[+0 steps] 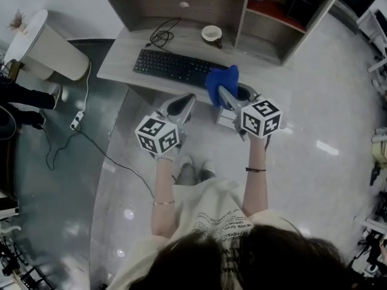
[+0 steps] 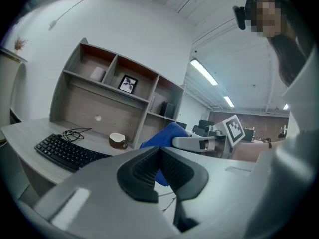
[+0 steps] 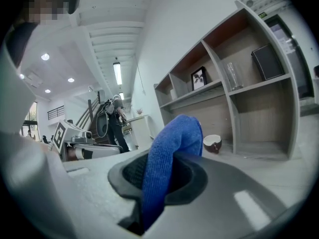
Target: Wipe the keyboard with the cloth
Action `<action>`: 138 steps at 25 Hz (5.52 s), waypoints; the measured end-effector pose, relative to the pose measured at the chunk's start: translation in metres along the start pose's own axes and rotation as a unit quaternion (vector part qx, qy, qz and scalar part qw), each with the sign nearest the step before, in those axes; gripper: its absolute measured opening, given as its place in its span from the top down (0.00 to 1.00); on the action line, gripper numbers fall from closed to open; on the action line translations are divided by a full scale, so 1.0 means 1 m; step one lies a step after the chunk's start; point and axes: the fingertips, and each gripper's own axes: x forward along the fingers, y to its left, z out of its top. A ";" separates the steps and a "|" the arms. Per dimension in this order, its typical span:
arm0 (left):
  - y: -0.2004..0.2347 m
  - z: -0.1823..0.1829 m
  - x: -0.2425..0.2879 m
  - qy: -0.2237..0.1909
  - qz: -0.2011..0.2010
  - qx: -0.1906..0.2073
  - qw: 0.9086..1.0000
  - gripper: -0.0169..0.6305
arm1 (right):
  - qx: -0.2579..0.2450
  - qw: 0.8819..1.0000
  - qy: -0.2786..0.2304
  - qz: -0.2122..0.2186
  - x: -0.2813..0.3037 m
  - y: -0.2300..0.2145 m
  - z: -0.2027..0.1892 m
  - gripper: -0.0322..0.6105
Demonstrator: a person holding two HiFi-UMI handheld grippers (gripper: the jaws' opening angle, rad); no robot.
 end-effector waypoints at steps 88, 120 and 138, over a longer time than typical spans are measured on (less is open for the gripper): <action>0.121 -0.065 0.122 0.154 -0.137 -0.090 0.974 0.98 | 0.128 0.971 0.094 -0.180 0.092 -0.137 -0.069 0.86; 0.165 -0.065 0.114 0.171 -0.180 -0.106 0.963 0.98 | 0.153 0.953 0.074 -0.250 0.122 -0.126 -0.077 0.86; 0.183 -0.059 0.112 0.184 -0.209 -0.100 0.955 0.98 | 0.163 0.946 0.065 -0.274 0.139 -0.119 -0.076 0.86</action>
